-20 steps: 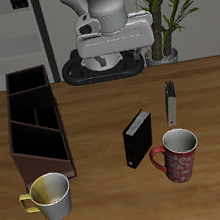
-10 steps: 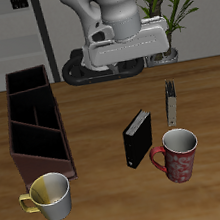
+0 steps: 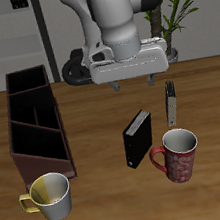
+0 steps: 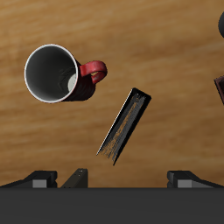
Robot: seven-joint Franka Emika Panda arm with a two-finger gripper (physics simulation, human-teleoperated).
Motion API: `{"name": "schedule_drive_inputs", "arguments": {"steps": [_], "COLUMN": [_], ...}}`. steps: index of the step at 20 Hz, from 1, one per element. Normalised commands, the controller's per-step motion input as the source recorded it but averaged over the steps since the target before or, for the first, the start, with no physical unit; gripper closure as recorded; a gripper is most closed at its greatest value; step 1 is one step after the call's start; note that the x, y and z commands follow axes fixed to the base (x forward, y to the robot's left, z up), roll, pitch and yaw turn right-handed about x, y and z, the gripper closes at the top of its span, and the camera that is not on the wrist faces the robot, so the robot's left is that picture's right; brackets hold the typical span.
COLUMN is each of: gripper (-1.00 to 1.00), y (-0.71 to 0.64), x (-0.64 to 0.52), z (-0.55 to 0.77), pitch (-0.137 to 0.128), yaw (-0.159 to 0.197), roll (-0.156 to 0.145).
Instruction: Place the black book into the right desk caddy's back compartment
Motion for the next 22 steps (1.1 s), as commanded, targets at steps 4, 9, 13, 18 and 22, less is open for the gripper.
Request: {"name": "schedule_drive_inputs", "arguments": {"steps": [4,9,13,18,22], "gripper": [-1.0,-1.0,-1.0,-1.0,-1.0], "y": [-0.13,-0.02,-0.09,-0.14,-0.08], "x": [0.15,0.08,0.09,0.15,0.11], "z": [-0.37,-0.32,-0.19,-0.4,-0.38], "pitch": [0.055,0.039,0.013,0.06,0.071], "yaw": [-0.028,-0.007,-0.028,-0.032,-0.016], "roll": [-0.012,0.008,-0.016,-0.016,0.003]}}
